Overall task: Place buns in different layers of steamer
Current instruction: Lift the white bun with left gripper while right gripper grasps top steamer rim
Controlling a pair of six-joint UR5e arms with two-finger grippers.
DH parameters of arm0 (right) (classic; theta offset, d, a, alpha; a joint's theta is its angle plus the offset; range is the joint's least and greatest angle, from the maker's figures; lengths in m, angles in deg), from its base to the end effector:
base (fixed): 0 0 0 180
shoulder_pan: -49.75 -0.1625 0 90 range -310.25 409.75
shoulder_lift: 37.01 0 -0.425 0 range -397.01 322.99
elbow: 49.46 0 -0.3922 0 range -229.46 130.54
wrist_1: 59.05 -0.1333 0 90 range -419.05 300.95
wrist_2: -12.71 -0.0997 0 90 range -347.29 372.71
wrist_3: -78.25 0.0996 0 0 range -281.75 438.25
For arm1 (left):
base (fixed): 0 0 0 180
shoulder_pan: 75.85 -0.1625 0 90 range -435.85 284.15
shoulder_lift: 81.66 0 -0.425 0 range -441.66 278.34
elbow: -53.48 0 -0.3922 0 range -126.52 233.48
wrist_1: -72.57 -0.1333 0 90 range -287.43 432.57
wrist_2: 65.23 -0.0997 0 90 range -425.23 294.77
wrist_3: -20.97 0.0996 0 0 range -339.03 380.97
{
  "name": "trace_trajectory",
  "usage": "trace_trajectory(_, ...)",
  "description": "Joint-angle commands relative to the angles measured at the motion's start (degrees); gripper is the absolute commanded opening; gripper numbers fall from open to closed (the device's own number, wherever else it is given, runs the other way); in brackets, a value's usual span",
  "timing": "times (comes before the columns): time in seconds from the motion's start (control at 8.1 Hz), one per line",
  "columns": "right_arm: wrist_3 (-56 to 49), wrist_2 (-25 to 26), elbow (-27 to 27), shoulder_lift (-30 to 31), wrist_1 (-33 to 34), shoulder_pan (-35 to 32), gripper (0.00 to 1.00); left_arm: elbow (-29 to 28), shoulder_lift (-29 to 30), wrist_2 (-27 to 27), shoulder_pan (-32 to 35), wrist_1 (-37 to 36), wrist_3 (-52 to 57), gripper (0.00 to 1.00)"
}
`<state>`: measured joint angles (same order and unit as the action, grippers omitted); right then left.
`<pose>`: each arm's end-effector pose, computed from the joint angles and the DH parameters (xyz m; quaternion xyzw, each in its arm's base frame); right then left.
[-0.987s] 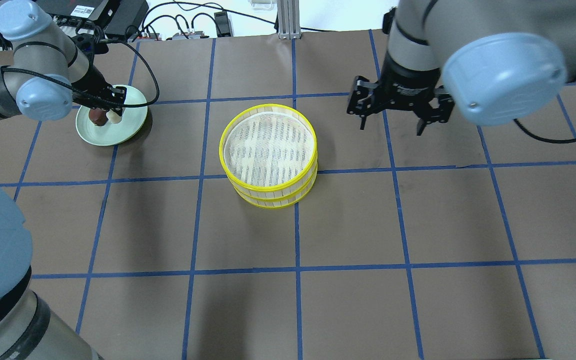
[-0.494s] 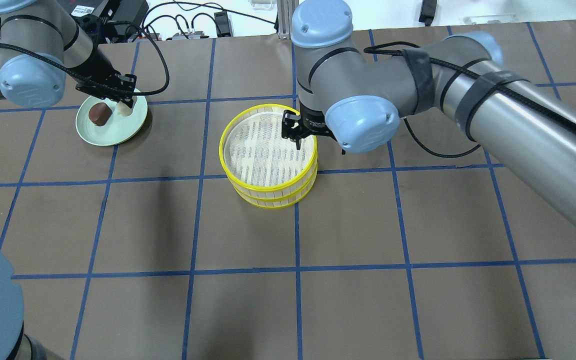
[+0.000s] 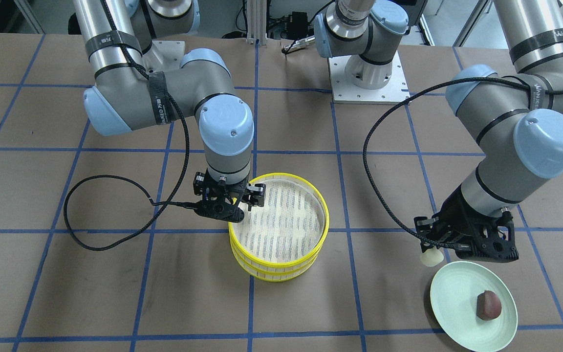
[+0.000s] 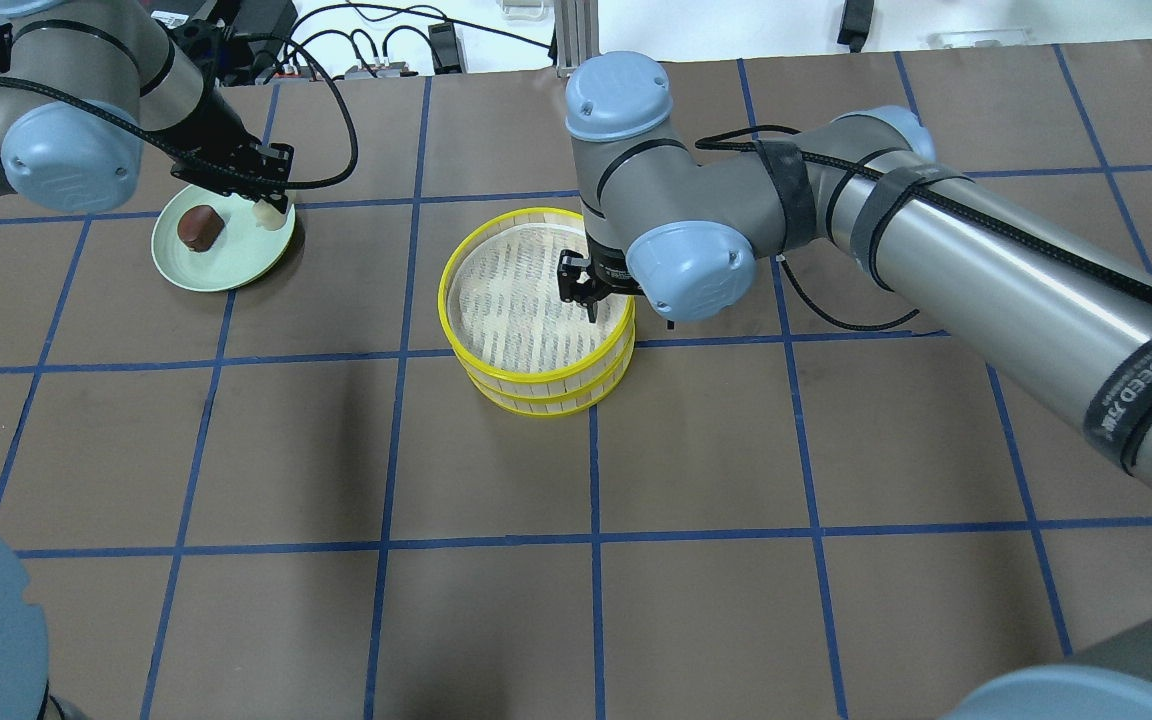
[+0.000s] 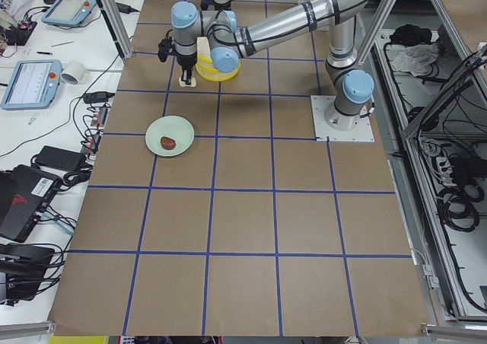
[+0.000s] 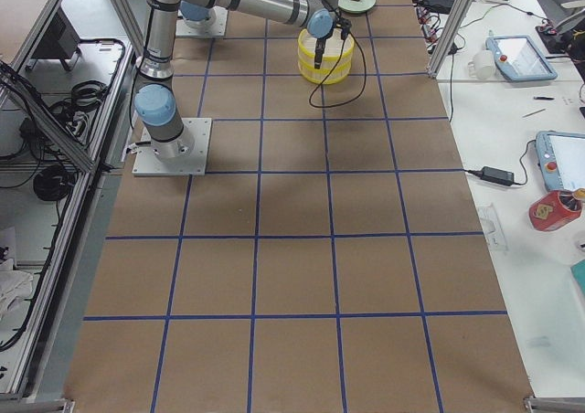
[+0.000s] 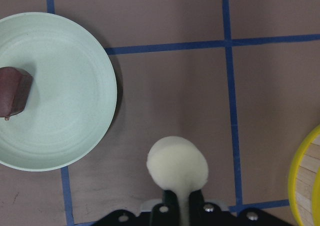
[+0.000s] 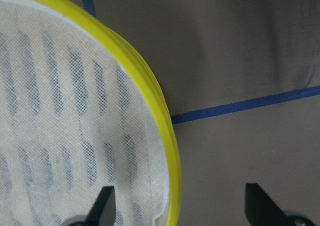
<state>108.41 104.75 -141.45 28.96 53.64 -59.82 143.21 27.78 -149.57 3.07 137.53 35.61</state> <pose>0.3297 -0.5400 0.2735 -0.0917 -0.9952 -0.0189 0.0284 -0.0211 -0.6371 0.3461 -0.0335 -0.9969 0.0608 0.0367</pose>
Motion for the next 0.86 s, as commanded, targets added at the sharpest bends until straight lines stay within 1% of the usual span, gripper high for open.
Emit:
trace_trajectory(0.0, 0.08, -0.54, -0.04, -0.76, 0.51, -0.02, 0.52, 0.62, -0.02, 0.5, 0.26, 0.07, -0.14, 0.0)
trace_trajectory(0.12, -0.01, -0.72, -0.04, -0.41, 0.42, 0.06, 0.31, 0.71, -0.19, 0.41, 0.87, 0.07, -0.32, 0.0)
trace_trajectory(0.25, -0.01, -0.81, 0.05, -0.4, 0.33, 0.15, 0.14, 0.71, -0.63, 0.24, 2.18, -0.01, -0.32, 0.0)
trace_trajectory(0.37, -0.1, -0.72, 0.05, -0.23, 0.16, 0.24, 0.04, 0.63, -1.16, 0.15, 3.85, -0.01, -2.75, 0.0)
trace_trajectory(0.49, -0.19, -0.72, 0.05, 0.12, 0.16, 0.24, 0.0, 0.63, -1.68, 0.15, 5.34, 0.07, -6.52, 0.0)
trace_trajectory(0.74, -0.1, -0.63, 0.22, 1.43, -0.28, 0.59, 0.0, 0.63, -2.39, -0.03, 7.64, 0.07, -8.57, 0.0)
